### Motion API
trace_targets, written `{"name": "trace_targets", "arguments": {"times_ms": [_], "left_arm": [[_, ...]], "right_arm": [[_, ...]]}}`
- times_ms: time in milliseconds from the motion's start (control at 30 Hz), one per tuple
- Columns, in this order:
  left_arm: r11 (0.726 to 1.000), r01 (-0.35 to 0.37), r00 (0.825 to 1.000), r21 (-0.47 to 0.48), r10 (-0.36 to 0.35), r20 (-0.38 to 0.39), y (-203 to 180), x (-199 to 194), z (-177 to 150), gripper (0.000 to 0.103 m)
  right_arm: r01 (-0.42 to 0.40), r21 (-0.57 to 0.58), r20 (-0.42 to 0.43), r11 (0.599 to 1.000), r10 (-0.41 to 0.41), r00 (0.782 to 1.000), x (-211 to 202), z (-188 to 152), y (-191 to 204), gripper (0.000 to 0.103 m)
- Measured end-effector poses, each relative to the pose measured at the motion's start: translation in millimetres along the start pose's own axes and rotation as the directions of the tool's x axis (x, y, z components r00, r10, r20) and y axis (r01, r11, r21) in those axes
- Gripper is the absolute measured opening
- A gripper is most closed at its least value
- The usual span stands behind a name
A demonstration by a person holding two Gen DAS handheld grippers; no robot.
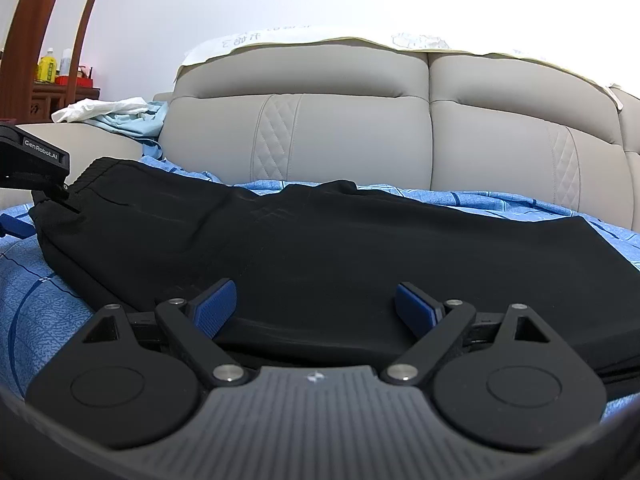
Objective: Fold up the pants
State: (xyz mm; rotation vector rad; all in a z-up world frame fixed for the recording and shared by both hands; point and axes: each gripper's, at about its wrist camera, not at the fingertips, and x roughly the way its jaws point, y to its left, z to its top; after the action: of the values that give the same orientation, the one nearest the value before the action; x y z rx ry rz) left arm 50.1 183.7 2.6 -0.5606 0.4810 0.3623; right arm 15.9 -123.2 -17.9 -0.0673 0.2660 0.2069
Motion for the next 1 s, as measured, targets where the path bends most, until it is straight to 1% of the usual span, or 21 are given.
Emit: {"name": "trace_targets", "arguments": {"times_ms": [67,100,133,167,200,267,333,400,433,467,500,567,600,633,667,733,767,833,900,967,1000], "left_arm": [[0.998,0.016,1.000,-0.064,-0.015,0.007,4,7,8,0.068],[0.996,0.019,1.000,-0.092,-0.018,0.013,7,11,12,0.064],[0.993,0.018,1.000,-0.118,-0.016,0.023,10,14,15,0.060],[0.989,0.014,0.999,-0.148,-0.009,0.034,14,17,18,0.050],[0.982,0.011,0.999,-0.189,-0.002,0.047,19,19,18,0.044],[0.961,0.039,0.997,-0.274,-0.019,0.078,28,19,14,0.044],[0.964,0.043,0.995,-0.261,-0.016,0.103,27,20,10,0.050],[0.980,0.068,0.992,-0.185,-0.046,0.121,20,23,8,0.077],[0.989,0.058,0.992,-0.133,-0.043,0.115,12,26,8,0.078],[0.995,0.027,0.994,-0.100,-0.017,0.107,7,28,9,0.074],[0.998,-0.023,0.994,-0.066,0.030,0.101,0,28,10,0.052],[0.996,-0.083,0.990,-0.028,0.086,0.112,-9,24,10,0.025],[0.995,-0.102,0.985,-0.014,0.103,0.136,-14,18,10,0.019],[0.994,-0.112,0.982,0.015,0.108,0.157,-21,11,10,0.018],[0.991,-0.112,0.975,0.074,0.095,0.200,-32,1,9,0.017],[0.980,-0.086,0.965,0.180,0.037,0.258,-55,-18,9,0.016],[0.969,-0.043,0.964,0.241,-0.023,0.267,-71,-28,10,0.016],[0.947,0.041,0.958,0.318,-0.128,0.258,-97,-42,12,0.016],[0.894,0.136,0.937,0.428,-0.256,0.238,-134,-57,8,0.016],[0.823,0.250,0.905,0.510,-0.386,0.179,-169,-68,-1,0.017],[0.779,0.323,0.884,0.538,-0.451,0.122,-190,-70,-7,0.017]], "right_arm": [[-0.001,0.001,-0.001,1.000,0.001,1.000,0,0,0,0.093],[-0.002,0.002,-0.001,1.000,0.002,1.000,0,0,0,0.093],[-0.003,0.002,-0.001,1.000,0.003,1.000,0,0,-1,0.093],[-0.003,0.002,-0.001,1.000,0.003,1.000,0,0,-1,0.093],[-0.004,0.002,-0.001,1.000,0.004,1.000,0,0,-1,0.093],[-0.006,0.003,-0.002,1.000,0.006,1.000,0,0,-1,0.093],[-0.007,0.003,-0.001,1.000,0.007,1.000,0,0,-1,0.093],[-0.008,0.003,0.001,1.000,0.008,1.000,0,-1,-1,0.093],[-0.008,0.003,0.002,1.000,0.008,1.000,0,-1,-1,0.093],[-0.010,0.003,0.002,1.000,0.010,1.000,0,-1,-2,0.093],[-0.011,0.004,0.002,1.000,0.011,1.000,0,-1,-2,0.093],[-0.016,0.005,-0.005,1.000,0.016,1.000,0,0,-2,0.093],[-0.024,0.011,-0.017,1.000,0.024,1.000,0,3,-4,0.093],[-0.035,0.017,-0.031,0.999,0.035,0.999,0,6,-6,0.093],[-0.058,0.029,-0.054,0.998,0.059,0.997,0,11,-11,0.094],[-0.104,0.078,-0.089,0.992,0.110,0.990,-1,21,-24,0.094],[-0.120,0.131,-0.101,0.984,0.133,0.986,-2,28,-36,0.094],[-0.132,0.236,-0.103,0.963,0.160,0.982,-4,38,-63,0.094],[-0.124,0.319,-0.085,0.939,0.159,0.984,-6,46,-94,0.096],[-0.062,0.412,-0.079,0.909,0.104,0.991,-8,53,-136,0.096],[-0.023,0.462,-0.083,0.887,0.070,0.994,-8,55,-158,0.096]]}}
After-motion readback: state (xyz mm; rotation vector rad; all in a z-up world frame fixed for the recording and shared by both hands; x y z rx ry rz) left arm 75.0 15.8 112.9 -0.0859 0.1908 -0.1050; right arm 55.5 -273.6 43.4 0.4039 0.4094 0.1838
